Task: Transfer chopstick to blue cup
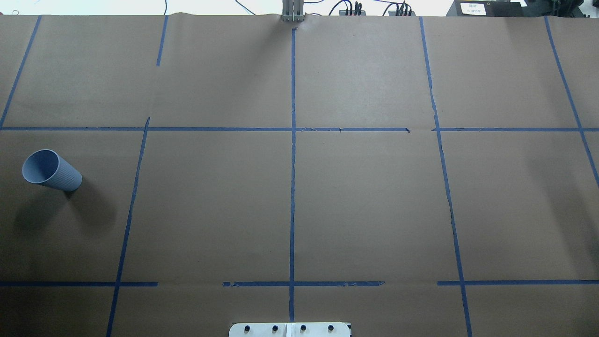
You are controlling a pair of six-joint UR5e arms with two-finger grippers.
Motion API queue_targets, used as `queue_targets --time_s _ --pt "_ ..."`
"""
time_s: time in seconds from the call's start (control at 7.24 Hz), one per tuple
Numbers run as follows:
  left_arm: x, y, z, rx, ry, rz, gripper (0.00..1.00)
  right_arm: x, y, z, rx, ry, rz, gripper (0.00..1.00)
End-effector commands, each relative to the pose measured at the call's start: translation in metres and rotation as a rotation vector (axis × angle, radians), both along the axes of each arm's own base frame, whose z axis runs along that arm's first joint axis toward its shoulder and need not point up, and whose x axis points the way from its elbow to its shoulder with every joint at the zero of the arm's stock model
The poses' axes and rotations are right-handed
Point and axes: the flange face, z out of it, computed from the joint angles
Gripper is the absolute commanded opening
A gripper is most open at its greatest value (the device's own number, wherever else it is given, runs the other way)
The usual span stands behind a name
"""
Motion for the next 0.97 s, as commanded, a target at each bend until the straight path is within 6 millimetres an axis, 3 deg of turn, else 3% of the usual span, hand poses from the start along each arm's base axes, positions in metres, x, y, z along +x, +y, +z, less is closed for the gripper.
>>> queue_targets --time_s 0.0,0.28,0.55,0.69,0.83 --pt "0.0 0.0 0.0 0.0 0.0 0.0 1.0 0.0 -0.001 -0.001 0.002 0.0 0.0 1.0" --pt "0.0 0.0 -0.002 0.005 -0.001 0.0 1.0 -0.001 -0.002 -0.002 0.009 0.001 -0.001 1.0" --pt "0.004 -0.007 -0.017 0.036 -0.006 0.006 1.0 0.0 -0.002 -0.002 0.008 -0.001 0.001 1.0" --pt "0.007 -0.029 -0.039 0.104 0.006 0.001 1.0 0.0 -0.003 -0.003 0.01 0.0 0.001 1.0" --pt "0.016 -0.075 -0.069 0.205 0.012 0.01 1.0 0.0 -0.003 -0.003 0.01 -0.001 0.001 1.0"
